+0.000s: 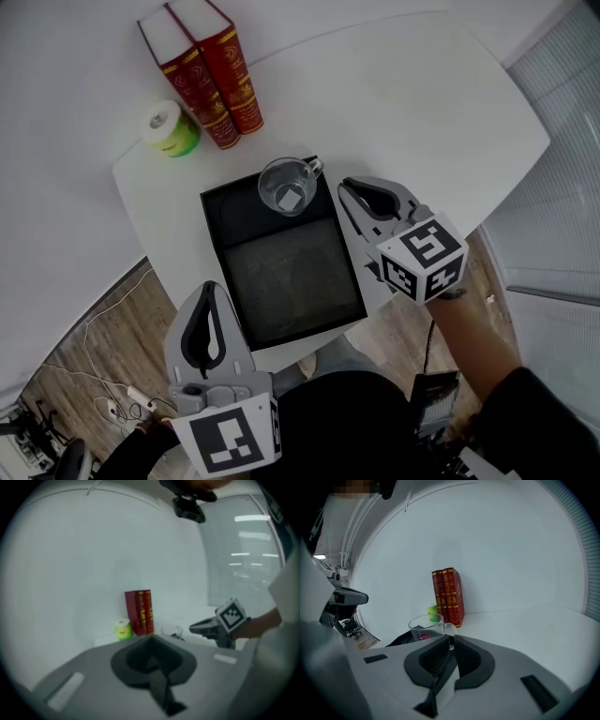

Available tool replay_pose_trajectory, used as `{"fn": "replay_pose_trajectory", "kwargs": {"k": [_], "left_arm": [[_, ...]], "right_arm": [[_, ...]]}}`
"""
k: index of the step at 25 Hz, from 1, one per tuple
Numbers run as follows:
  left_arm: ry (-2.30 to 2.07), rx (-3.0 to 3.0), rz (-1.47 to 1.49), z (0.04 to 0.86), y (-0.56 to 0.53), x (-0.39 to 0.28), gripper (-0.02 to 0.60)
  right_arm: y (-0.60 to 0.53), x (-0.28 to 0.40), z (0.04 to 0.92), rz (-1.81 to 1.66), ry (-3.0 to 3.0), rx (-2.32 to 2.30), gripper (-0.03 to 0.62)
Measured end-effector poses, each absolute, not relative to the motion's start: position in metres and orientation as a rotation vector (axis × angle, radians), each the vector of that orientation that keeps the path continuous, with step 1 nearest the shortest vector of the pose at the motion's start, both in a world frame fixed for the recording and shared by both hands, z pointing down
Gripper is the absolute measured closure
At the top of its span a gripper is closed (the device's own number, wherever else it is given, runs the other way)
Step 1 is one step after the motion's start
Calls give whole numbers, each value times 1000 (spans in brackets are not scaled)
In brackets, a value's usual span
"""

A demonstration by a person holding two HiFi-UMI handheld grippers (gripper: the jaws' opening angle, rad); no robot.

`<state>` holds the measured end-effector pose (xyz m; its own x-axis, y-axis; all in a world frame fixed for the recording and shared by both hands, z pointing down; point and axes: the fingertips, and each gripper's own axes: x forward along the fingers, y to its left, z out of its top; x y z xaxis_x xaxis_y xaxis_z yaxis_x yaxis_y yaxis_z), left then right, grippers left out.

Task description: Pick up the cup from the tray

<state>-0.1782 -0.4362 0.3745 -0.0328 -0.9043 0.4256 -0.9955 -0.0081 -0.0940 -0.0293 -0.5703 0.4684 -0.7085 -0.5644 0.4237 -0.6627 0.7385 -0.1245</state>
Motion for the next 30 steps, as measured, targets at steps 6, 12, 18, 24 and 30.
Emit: {"fn": "replay_pose_trajectory", "kwargs": {"k": [6,12,18,24,30], "left_arm": [[-2038,2013,542,378,-450,-165,577],[-2042,2015,531,381,-459,-163,577],[-2038,2026,529,384,-468,-161,577],[-2034,2020,517,386,-476,-162,577],[-2024,2023,528,388,-483,-162,577]], "right_arm": [[-573,-30,470,380,-2571,976,562],[-576,-29,474,380,-2559,994,538],[-580,-31,484,377,-2535,1003,510],[-586,-39,490,351,-2525,1007,505],[-595,-43,496,342,-2513,1012,505]]}}
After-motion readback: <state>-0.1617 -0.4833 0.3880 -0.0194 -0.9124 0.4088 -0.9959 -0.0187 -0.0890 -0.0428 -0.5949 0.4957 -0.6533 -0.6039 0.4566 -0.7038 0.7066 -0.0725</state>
